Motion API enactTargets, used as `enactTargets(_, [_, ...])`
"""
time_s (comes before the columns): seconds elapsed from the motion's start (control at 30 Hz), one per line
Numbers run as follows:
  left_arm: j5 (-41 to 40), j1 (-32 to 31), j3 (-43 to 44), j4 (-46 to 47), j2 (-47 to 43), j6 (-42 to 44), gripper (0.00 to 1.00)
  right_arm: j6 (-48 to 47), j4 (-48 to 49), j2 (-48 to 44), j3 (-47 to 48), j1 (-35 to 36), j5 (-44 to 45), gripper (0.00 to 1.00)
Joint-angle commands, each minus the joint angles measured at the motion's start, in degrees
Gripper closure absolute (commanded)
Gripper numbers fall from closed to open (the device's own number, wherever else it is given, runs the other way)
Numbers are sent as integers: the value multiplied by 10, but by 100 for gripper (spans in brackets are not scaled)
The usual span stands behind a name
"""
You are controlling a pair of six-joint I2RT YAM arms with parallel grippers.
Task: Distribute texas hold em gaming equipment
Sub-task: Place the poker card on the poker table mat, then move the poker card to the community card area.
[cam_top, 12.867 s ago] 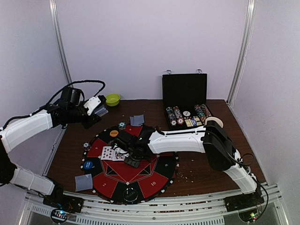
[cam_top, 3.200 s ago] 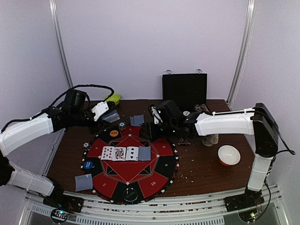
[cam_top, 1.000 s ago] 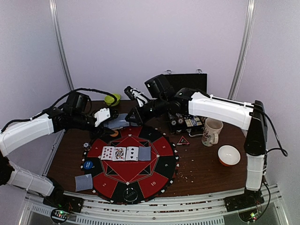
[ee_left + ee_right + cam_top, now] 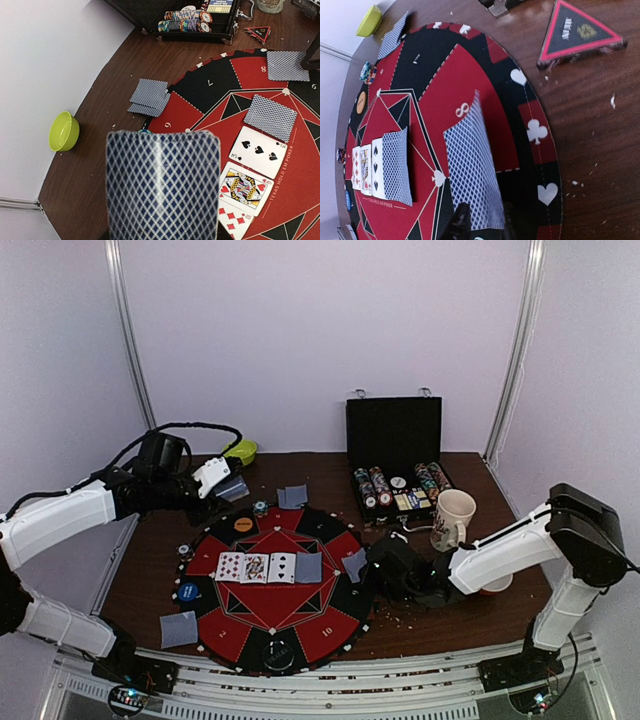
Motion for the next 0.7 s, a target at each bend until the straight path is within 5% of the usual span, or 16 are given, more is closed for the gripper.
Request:
enactTargets(0.0, [1, 3, 10, 33, -11, -5, 62, 34, 16, 17, 9, 17, -39, 72])
enactTargets(0.3, [8, 3, 10, 30, -9, -4, 62, -53, -112, -58, -15, 1, -168, 50])
enactTargets(0.53, [12, 3, 11, 28, -2, -3, 62, -189, -229, -97, 40, -93, -224, 50])
enactTargets(0.67, [13, 3, 11, 27, -4, -2, 62, -213, -199, -63, 71, -142, -268, 62])
